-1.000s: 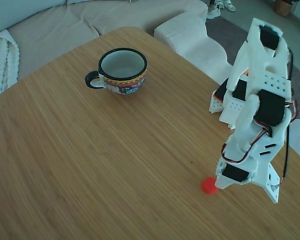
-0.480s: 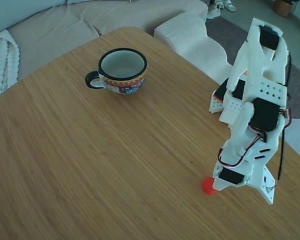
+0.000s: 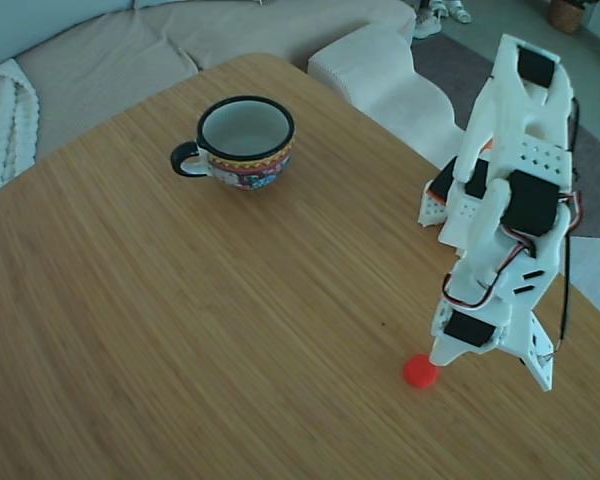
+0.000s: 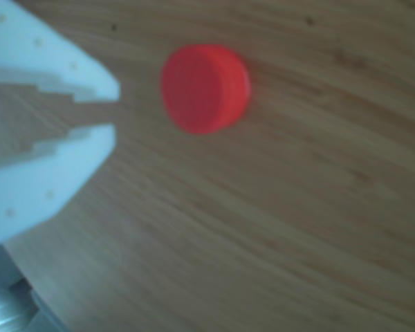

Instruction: Grasp a red cap and put it in the cup.

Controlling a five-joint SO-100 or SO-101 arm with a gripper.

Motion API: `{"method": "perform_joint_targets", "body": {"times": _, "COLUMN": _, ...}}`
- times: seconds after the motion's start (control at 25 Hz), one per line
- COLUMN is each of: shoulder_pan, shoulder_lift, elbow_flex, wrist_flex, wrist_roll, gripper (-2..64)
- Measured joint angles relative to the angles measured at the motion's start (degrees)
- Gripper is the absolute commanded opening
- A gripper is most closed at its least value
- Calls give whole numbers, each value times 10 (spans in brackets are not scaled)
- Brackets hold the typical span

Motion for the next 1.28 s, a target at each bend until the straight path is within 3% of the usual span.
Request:
{"method": "perform_joint_targets", "body": {"times": 0.24, "shoulder_pan": 0, "shoulder_lift": 7, "elbow_flex": 13, "wrist_flex": -1, "wrist_roll": 0, "gripper": -3}}
{"method": "perform_joint_targets", "body": {"times": 0.76, "shoulder_pan": 1, "shoulder_lift": -38, "elbow_flex": 18, "wrist_flex": -55, "wrist_roll": 0, "gripper": 1}}
{"method": "perform_joint_targets", "body": {"times": 0.84, "shoulder_pan": 1, "shoulder_lift": -38, "elbow_flex": 18, "wrist_flex": -56, "wrist_roll": 0, "gripper": 52}}
{"method": "perform_joint_targets", "body": {"times": 1.04, "shoulder_pan": 3, "shoulder_lift": -38, "elbow_flex": 31, "wrist_flex": -57, "wrist_roll": 0, "gripper": 255}}
{"method": "perform_joint_targets", "body": {"times": 1.28, "shoulder_pan": 20, "shoulder_lift": -39, "elbow_flex": 44, "wrist_flex": -81, "wrist_roll": 5, "gripper": 296}}
